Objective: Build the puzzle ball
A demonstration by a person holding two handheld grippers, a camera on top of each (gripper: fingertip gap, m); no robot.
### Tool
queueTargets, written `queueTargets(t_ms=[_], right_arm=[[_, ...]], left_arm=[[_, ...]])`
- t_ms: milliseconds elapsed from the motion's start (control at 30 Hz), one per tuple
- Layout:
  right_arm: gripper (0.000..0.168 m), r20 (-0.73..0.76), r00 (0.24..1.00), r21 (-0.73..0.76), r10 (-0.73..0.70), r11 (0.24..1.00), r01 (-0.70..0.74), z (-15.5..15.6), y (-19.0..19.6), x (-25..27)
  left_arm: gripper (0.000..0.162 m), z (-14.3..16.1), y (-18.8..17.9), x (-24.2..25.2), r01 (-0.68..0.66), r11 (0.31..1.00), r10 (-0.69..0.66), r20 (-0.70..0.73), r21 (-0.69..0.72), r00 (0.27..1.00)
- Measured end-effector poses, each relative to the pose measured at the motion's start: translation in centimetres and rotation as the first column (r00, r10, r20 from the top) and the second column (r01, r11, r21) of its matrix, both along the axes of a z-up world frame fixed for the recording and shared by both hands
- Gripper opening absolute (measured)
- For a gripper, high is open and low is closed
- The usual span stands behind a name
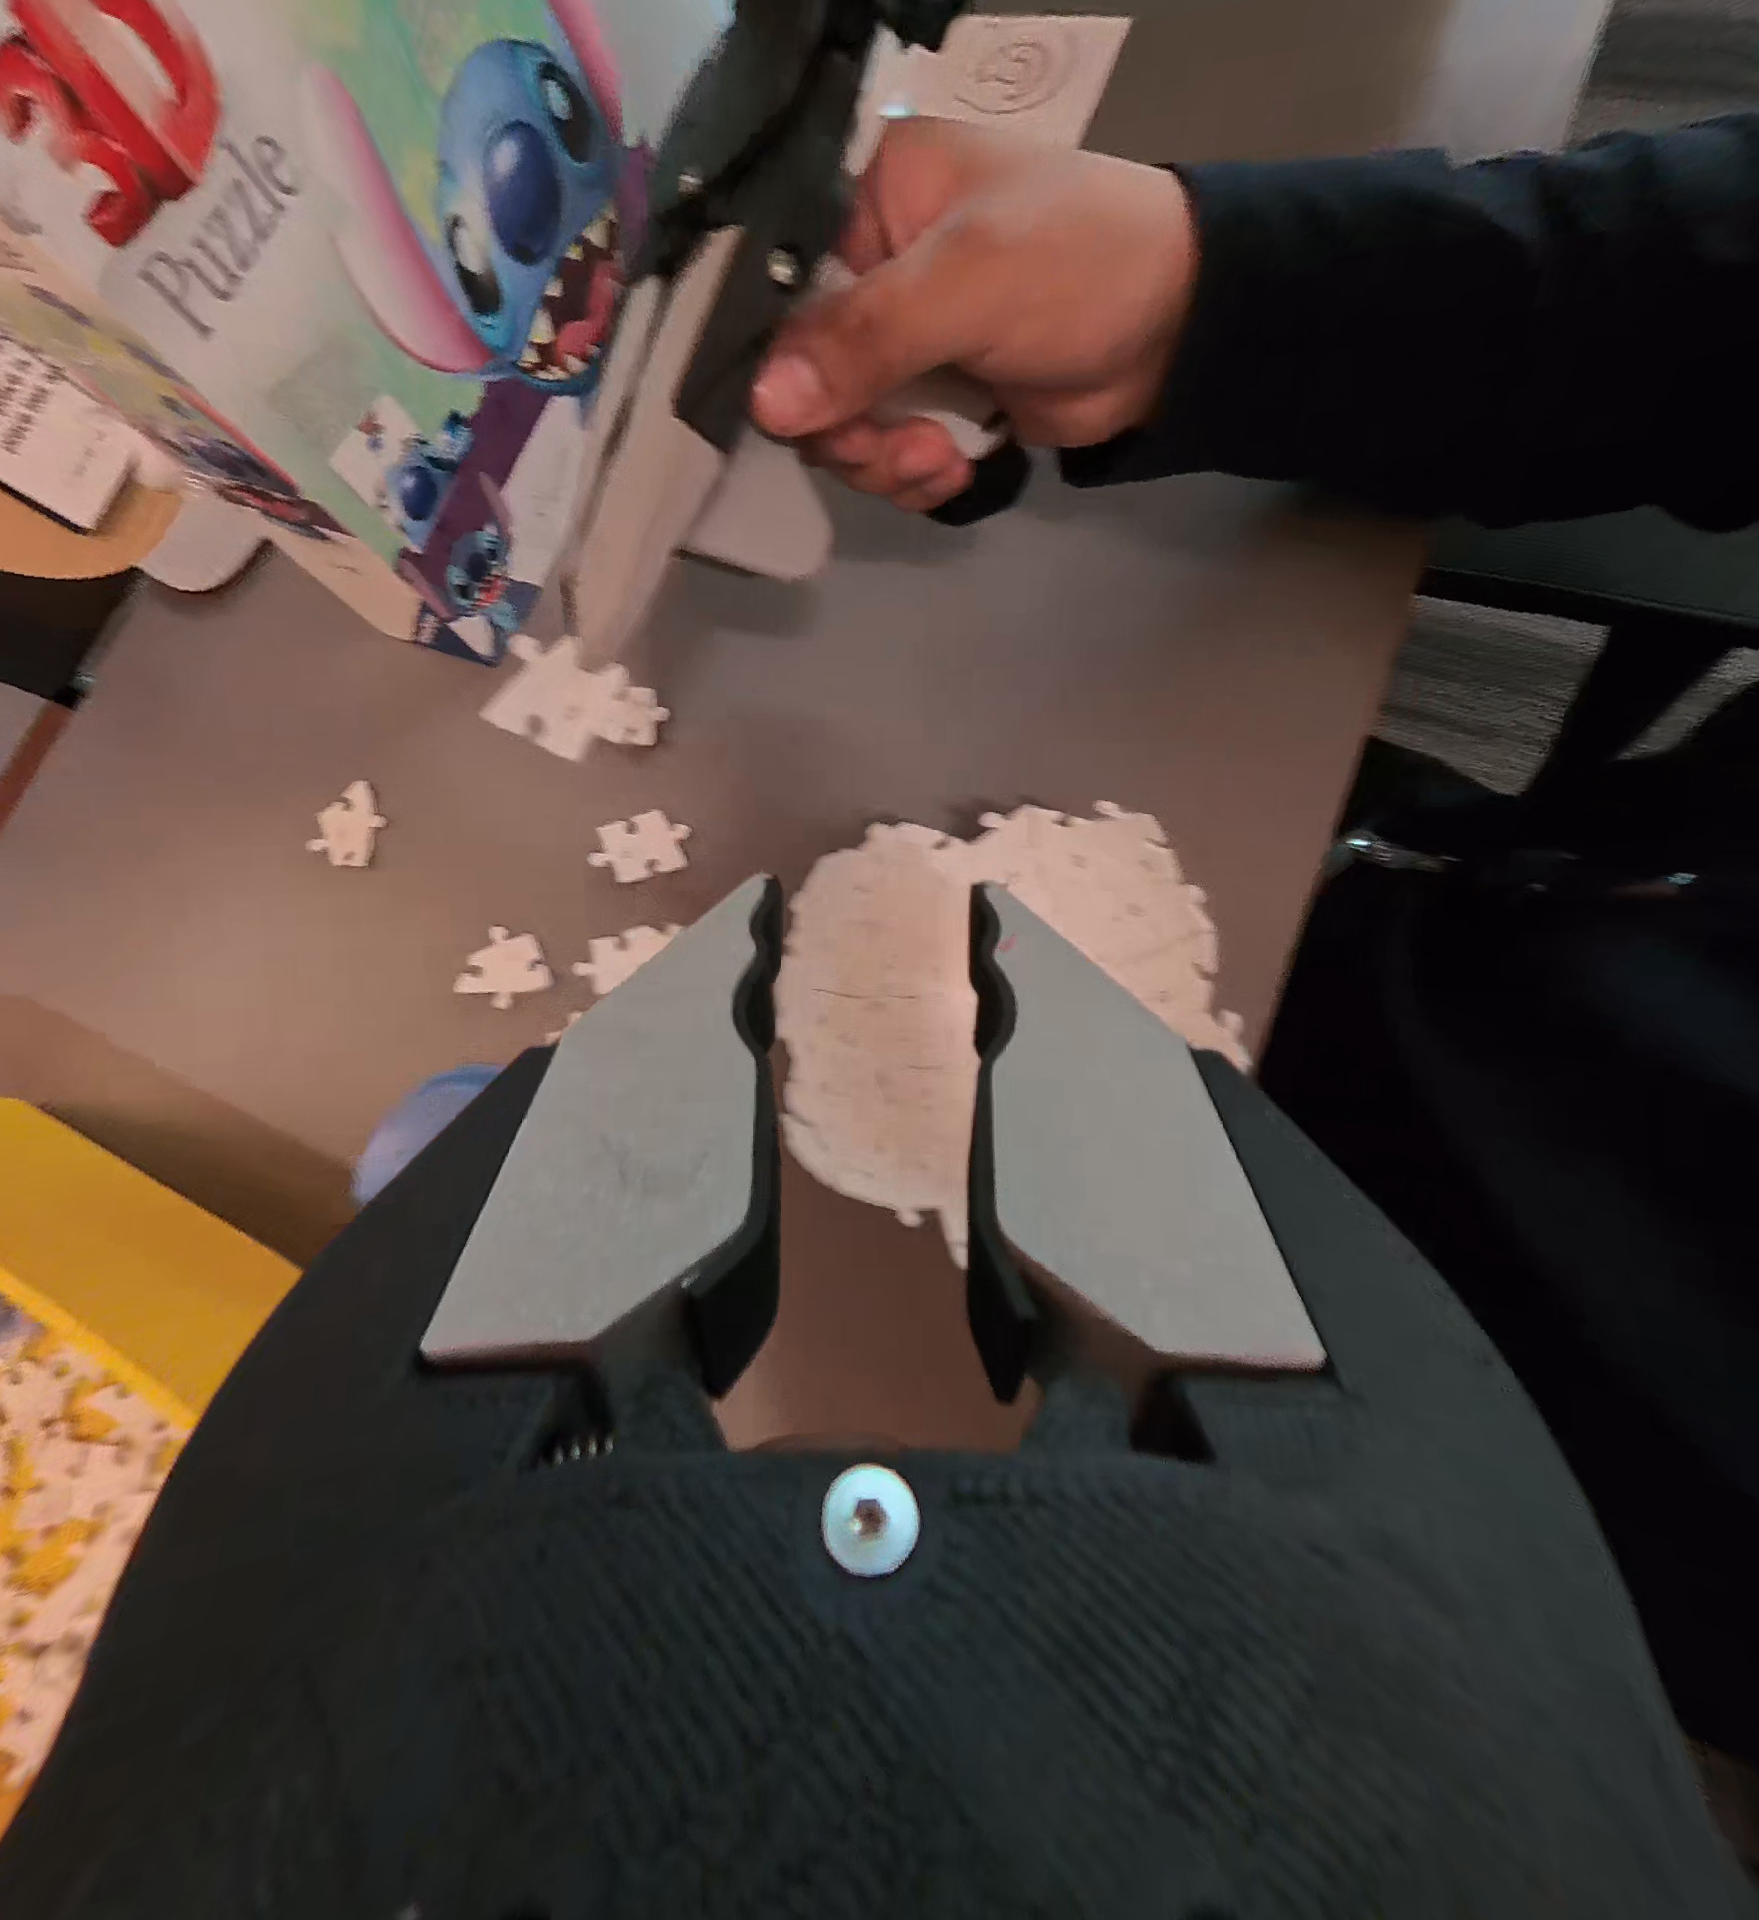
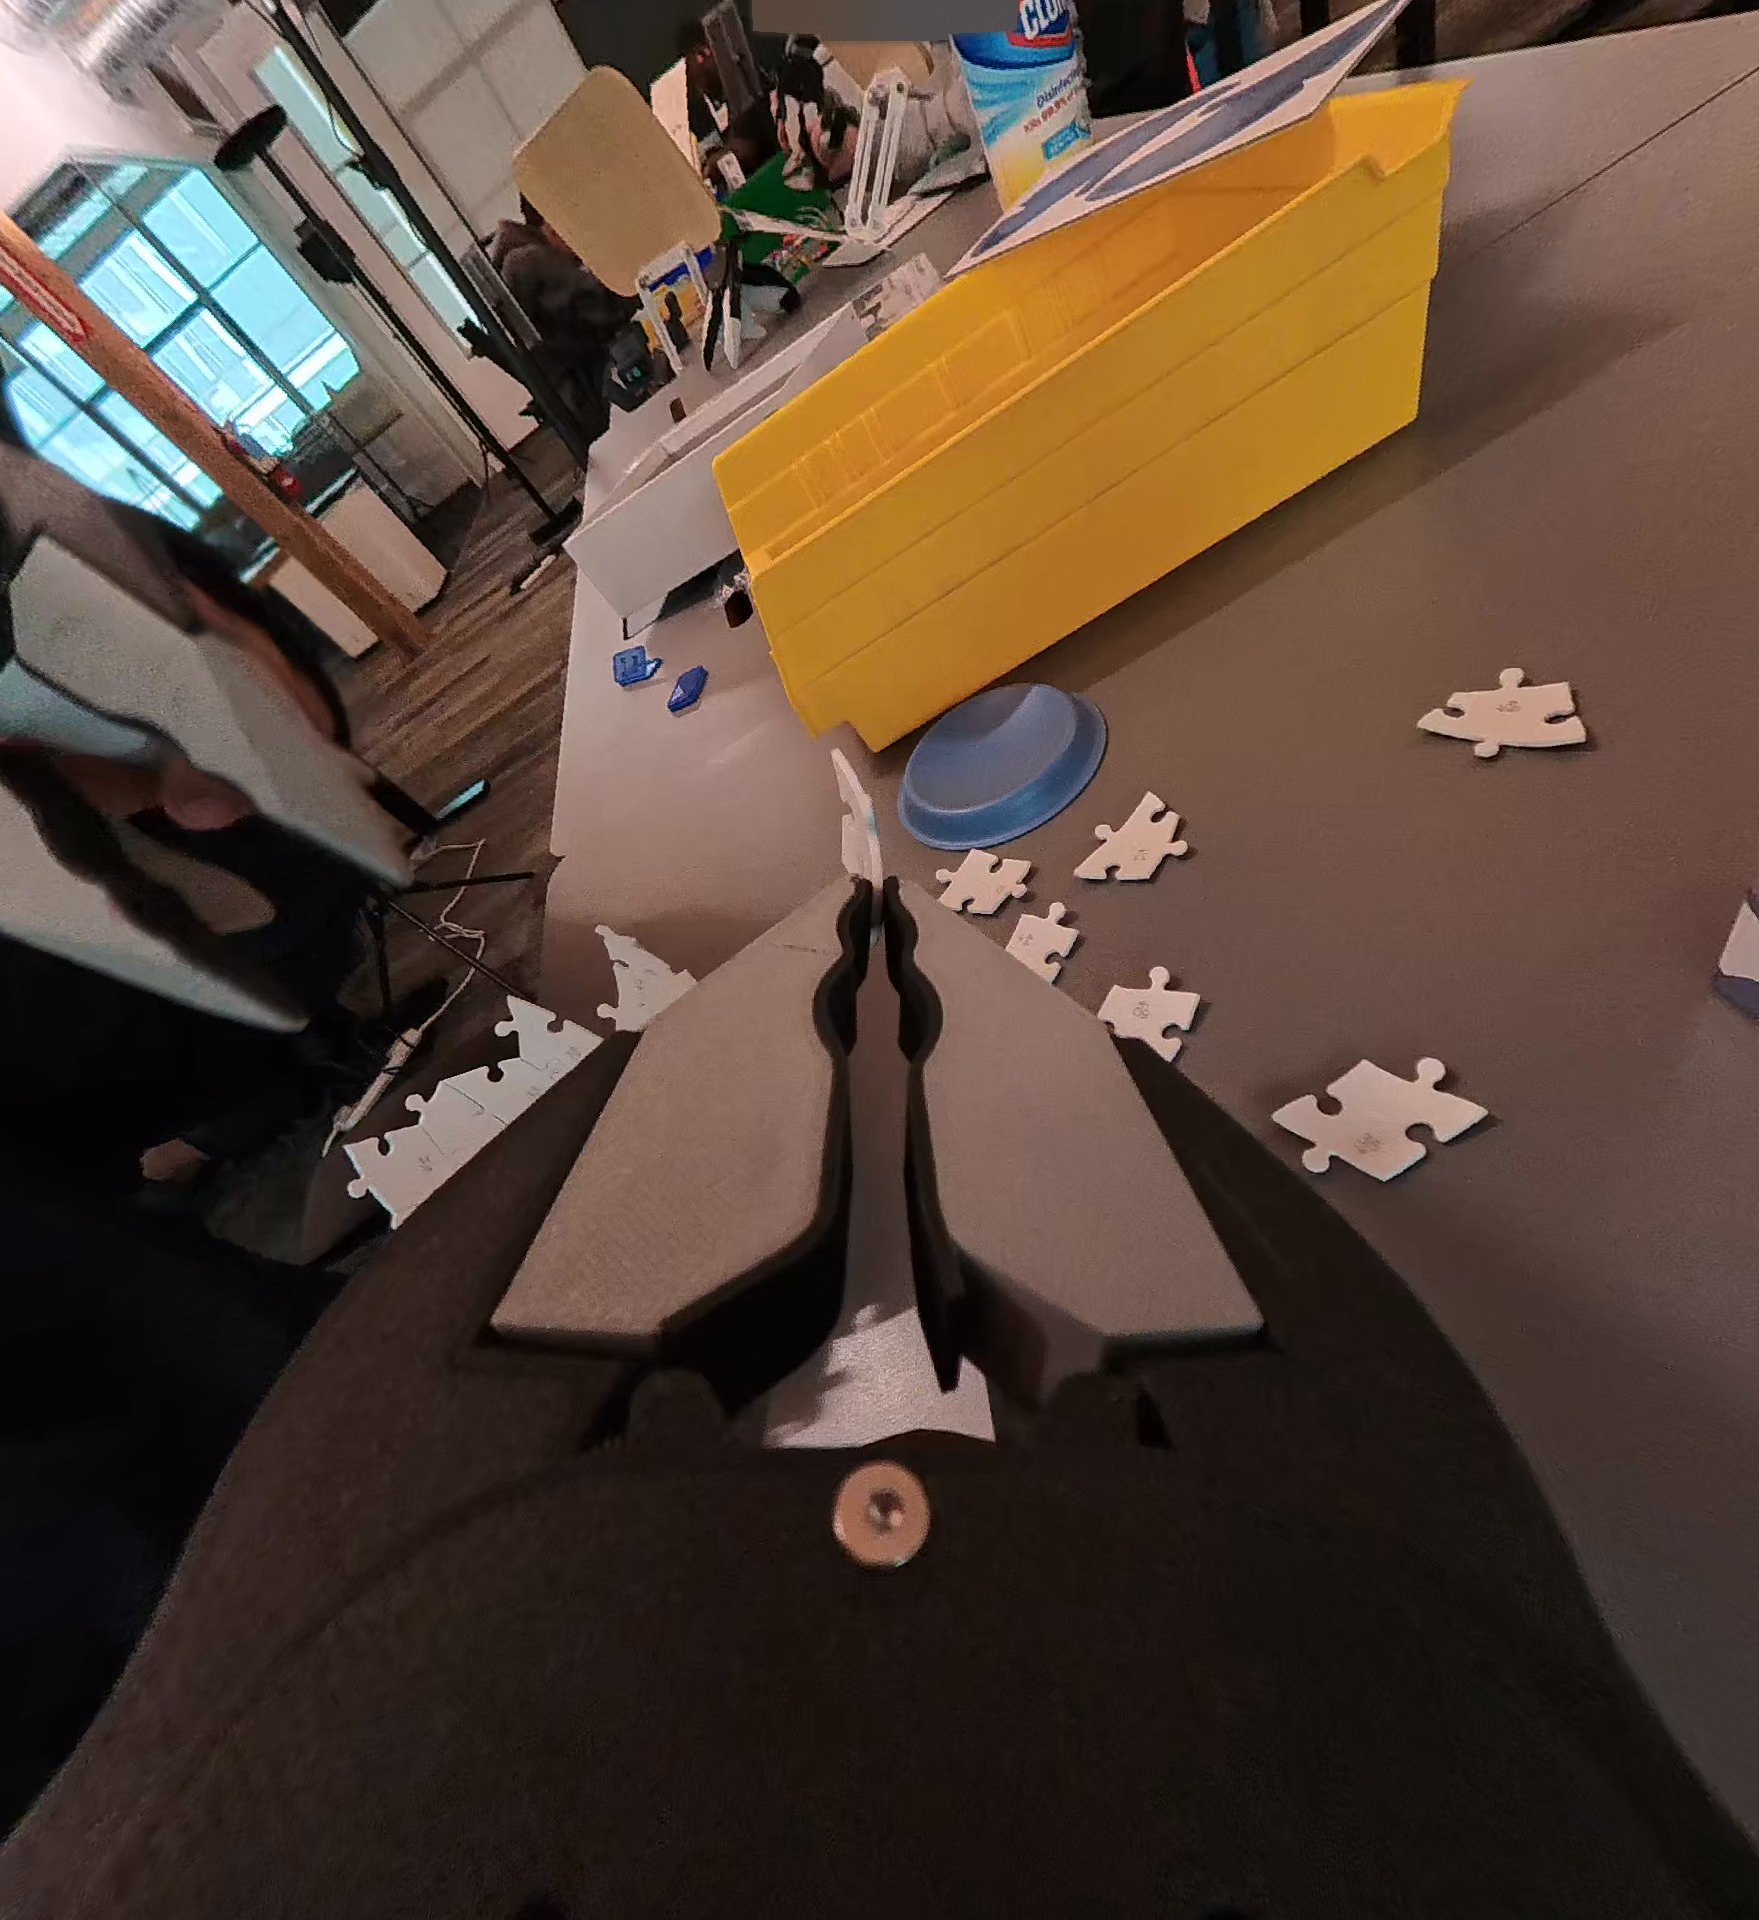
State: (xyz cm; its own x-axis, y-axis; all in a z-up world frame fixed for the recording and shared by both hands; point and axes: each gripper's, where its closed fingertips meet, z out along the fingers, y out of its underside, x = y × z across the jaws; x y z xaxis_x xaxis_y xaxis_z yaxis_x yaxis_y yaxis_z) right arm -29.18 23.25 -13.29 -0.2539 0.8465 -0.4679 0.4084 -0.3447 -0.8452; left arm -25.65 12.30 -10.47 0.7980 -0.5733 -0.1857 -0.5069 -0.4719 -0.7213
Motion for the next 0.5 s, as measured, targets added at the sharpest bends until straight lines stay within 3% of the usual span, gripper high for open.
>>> queueTargets(t_ms=[167,500], right_arm=[[0.000,-0.021,1.000,-0.002,-0.007,1.000,0.007,0.4,0.2,0.5],[0.000,-0.039,0.999,-0.003,0.001,1.000,-0.002,0.9,-0.1,0.7]], left_arm=[[0.039,-2.1,-3.4,2.5,0.010,0.998,-0.008,0.025,-0.065,1.000],[0.047,-5.8,-5.3,3.1,-0.091,0.992,0.087,-0.051,-0.083,0.995]])
